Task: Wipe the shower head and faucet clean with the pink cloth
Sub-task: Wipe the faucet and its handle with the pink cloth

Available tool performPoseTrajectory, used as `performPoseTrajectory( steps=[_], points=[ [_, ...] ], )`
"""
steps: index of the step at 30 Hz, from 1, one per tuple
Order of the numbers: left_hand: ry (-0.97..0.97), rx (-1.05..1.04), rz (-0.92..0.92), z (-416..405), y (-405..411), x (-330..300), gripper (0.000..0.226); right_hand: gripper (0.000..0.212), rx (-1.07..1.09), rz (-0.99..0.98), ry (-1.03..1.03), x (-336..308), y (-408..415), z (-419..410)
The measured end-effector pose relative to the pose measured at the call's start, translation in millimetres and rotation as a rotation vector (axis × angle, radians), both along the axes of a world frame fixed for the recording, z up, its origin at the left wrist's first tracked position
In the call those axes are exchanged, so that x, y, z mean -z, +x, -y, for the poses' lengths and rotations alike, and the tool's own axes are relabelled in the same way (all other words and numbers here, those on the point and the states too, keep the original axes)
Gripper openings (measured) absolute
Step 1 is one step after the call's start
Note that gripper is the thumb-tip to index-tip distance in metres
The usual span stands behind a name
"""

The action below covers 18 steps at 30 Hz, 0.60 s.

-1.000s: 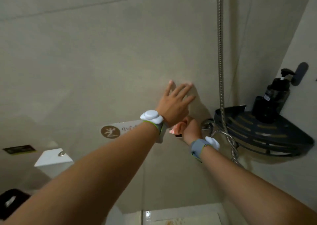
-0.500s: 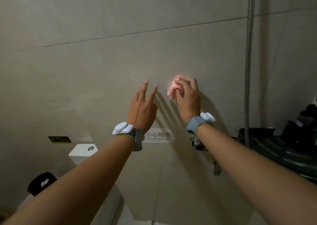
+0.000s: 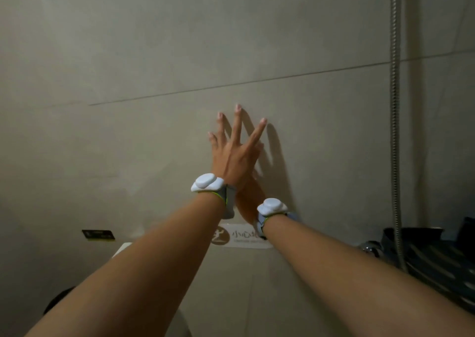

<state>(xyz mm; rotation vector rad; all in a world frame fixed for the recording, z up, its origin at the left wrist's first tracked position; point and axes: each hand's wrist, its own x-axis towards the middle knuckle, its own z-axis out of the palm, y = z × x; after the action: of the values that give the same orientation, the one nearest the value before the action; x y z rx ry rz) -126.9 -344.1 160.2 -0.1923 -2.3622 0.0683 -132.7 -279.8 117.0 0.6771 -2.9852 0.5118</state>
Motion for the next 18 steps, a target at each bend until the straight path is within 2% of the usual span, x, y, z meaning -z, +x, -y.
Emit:
performPoseTrajectory(
  steps=[1, 2, 3, 4, 5, 7, 9, 10, 13, 15, 18],
  points=[
    [0.023, 0.003, -0.015, 1.4, -1.4, 5.0, 0.061, 0.084, -0.065, 0.125, 0.057, 8.5, 9.9, -3.1],
    [0.006, -0.004, -0.028, 0.9, -2.5, 9.4, 0.062, 0.072, -0.042, -0.07, 0.154, 22.0, 26.9, -14.7],
    [-0.025, -0.017, -0.032, -1.7, -6.5, 12.4, 0.062, 0.053, -0.132, -0.202, 0.138, 33.6, 20.6, -20.9],
    [-0.029, 0.011, -0.045, 2.0, -11.2, 16.8, 0.063, 0.037, -0.135, -0.439, 0.121, 34.5, 13.9, -31.0],
    [-0.023, 0.018, -0.033, 3.3, -11.2, 20.0, 0.064, 0.032, -0.093, -0.591, 0.095, 49.5, 11.1, -56.5],
    [-0.043, 0.015, -0.066, 14.0, -13.1, 19.0, 0.063, 0.037, -0.023, -0.698, 0.046, 66.2, 10.6, -96.6],
    [-0.034, 0.0, -0.082, 12.5, -12.9, 19.2, 0.064, 0.023, 0.114, -0.665, -0.16, 80.4, 8.7, -118.5],
    [-0.026, 0.007, -0.092, 11.7, -15.0, 21.7, 0.065, 0.02, 0.223, -0.585, -0.341, 86.8, 7.6, -130.4],
    [-0.024, -0.007, -0.094, 5.1, -18.5, 27.7, 0.07, 0.022, 0.569, -0.52, -0.844, 100.9, 3.3, -167.3],
    [-0.009, 0.014, -0.091, 4.1, -22.1, 28.9, 0.074, 0.02, 0.78, -0.437, -1.061, 101.1, 4.3, -176.3],
    [0.029, 0.005, -0.075, 2.0, -21.3, 31.8, 0.078, 0.019, 1.029, -0.145, -1.262, 107.1, 0.0, -190.2]
  ],
)
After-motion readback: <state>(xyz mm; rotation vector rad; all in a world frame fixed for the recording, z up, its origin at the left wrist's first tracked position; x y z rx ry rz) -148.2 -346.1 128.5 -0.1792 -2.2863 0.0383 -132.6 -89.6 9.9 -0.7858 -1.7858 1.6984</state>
